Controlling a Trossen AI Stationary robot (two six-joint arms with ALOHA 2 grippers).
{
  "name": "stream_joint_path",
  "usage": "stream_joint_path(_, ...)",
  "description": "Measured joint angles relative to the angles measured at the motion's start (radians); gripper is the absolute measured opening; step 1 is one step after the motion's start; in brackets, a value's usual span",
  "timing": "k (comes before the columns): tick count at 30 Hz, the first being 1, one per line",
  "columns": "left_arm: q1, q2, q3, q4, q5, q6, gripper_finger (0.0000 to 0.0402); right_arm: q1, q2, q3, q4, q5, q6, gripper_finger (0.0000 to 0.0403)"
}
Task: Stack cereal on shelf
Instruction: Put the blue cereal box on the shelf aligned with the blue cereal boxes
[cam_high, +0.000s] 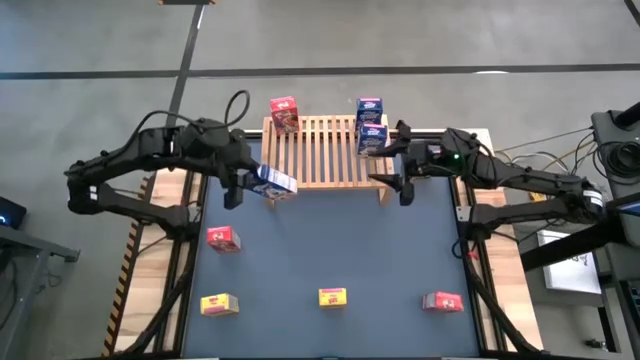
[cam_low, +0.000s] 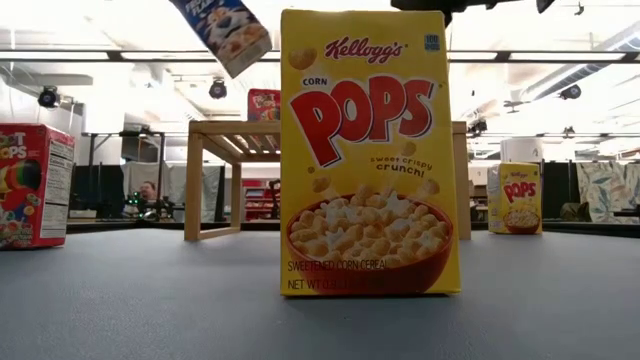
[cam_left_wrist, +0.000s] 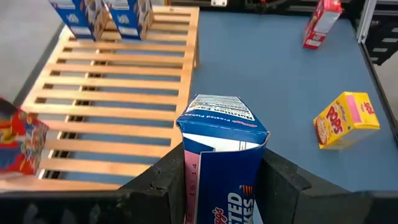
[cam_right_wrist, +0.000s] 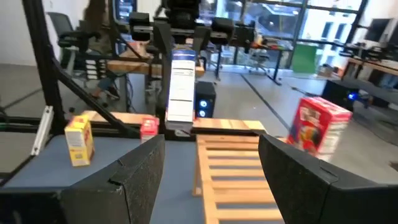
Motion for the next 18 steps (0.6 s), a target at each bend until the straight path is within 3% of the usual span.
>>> stream_joint_path(7,-0.052,0.042,-0.001,0.045,-0.009,-0.005,0.0129,0.041,0.087,0.000,0.044,0.007,0.017,0.0249)
stream_joint_path(18,-0.067,0.157,-0.001,0.099,-0.010,0.001,0.0129,0.126,0.206,0.000,0.106,0.258,-0.018,0.0249)
